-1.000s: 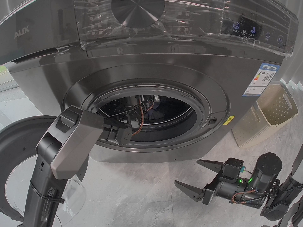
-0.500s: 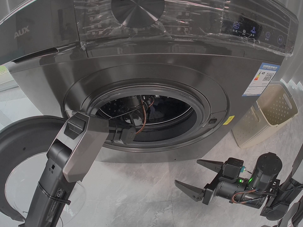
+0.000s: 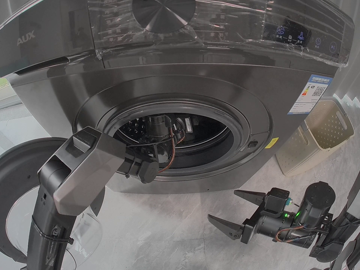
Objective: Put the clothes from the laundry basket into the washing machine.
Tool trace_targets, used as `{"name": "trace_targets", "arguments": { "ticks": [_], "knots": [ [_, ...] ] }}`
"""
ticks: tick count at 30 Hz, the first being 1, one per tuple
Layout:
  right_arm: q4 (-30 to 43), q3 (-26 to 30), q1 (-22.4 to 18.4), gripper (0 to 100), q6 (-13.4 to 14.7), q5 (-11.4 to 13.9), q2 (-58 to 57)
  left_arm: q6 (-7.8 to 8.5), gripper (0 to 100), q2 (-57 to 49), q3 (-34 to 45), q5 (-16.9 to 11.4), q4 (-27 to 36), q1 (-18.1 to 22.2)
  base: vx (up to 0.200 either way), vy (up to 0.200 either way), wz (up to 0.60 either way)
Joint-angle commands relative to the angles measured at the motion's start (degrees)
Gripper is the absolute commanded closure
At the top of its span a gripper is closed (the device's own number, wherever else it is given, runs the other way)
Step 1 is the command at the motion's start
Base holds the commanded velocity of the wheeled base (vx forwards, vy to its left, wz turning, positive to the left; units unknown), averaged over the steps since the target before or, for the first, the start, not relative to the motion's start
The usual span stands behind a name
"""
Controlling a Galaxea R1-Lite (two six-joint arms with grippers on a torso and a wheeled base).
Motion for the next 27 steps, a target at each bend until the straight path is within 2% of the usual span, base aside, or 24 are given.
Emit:
{"name": "trace_targets", "arguments": {
  "ticks": [1, 4, 6, 8, 12, 21, 27],
  "knots": [
    [-0.03, 0.51, -0.07, 0, 0.01, 0.01, -0.09, 0.84, 0, -13.47, 18.77, -2.73, 0.0, -3.74, 0.0, 0.0, 0.0],
    [-0.03, 1.04, -0.42, 0, 0.01, 0.01, -0.17, 1.8, 0, -18.83, 31.08, -4.49, -0.97, -7.0, 0.0, 0.0, 0.0],
    [-0.03, 1.13, -0.6, 0, 0.01, 0.01, -0.09, 1.89, 0, -19.45, 33.71, -4.66, -2.03, -7.79, 0.0, 0.0, 0.0],
    [-0.03, 1.21, -0.69, 0, 0.01, 0.1, -0.09, 2.07, 0, -21.91, 41.62, -4.66, -7.21, -9.63, 0.0, 0.0, 0.0],
    [-0.03, 1.74, -0.77, 0, 0.01, 0.01, -0.53, 4.0, 0, -25.78, 51.99, -5.54, -10.82, -11.04, 0.0, 0.0, 0.0],
    [0.05, 5.17, -1.04, 0, -0.25, -0.34, -8.44, 3.56, 0, -40.01, 71.42, -5.19, -16.7, -18.33, 0.0, 0.0, 0.0],
    [0.14, 7.89, -1.83, 0, -0.08, -0.25, -12.39, 3.56, 0, -47.57, 76.69, -5.54, -16.79, -18.42, 0.0, 0.0, 0.0]
  ]
}}
